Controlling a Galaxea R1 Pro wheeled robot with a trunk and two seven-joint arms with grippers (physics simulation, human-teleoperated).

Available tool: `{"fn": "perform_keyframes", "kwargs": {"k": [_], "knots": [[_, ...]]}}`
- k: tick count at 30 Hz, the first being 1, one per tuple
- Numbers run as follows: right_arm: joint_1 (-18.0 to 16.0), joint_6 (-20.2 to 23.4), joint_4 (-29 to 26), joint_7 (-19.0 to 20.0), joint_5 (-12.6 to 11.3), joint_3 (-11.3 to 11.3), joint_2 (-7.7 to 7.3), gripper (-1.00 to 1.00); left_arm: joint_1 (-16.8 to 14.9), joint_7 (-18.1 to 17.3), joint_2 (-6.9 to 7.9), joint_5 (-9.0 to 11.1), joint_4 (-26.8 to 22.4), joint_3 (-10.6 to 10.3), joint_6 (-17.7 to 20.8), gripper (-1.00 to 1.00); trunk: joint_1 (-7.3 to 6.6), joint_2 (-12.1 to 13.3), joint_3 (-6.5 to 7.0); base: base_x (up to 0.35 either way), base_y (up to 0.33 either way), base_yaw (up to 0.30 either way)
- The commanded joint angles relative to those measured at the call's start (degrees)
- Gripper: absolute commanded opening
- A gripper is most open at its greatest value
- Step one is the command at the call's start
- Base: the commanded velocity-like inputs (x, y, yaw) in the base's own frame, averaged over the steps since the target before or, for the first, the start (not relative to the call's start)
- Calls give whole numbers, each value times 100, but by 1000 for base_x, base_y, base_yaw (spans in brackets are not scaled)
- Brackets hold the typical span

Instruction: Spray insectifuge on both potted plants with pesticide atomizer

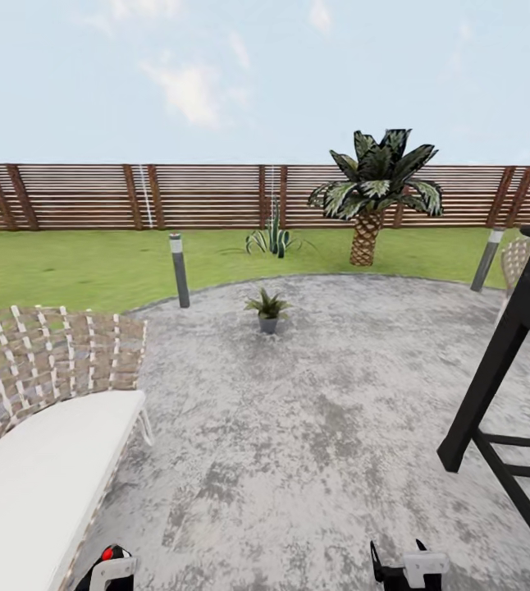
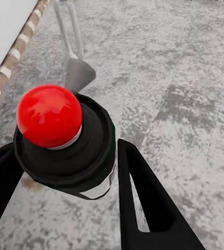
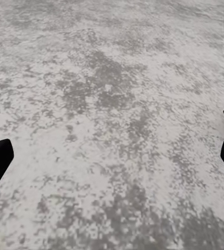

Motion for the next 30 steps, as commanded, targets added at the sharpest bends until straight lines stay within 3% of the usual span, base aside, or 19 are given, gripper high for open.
{"fn": "perform_keyframes", "kwargs": {"k": [1,8,30], "knots": [[-4,-8,5,-50,60,4,0,100,-2,-10,0,29,2,1,-16,-100,2,-2,-13,340,0,-194],[-6,-7,7,-50,60,2,0,100,1,-10,0,29,2,1,-24,-100,2,-2,-55,340,0,-137],[-5,-8,11,-52,60,5,0,100,-1,-10,0,29,2,1,-19,-100,2,-2,-157,340,0,-3]]}}
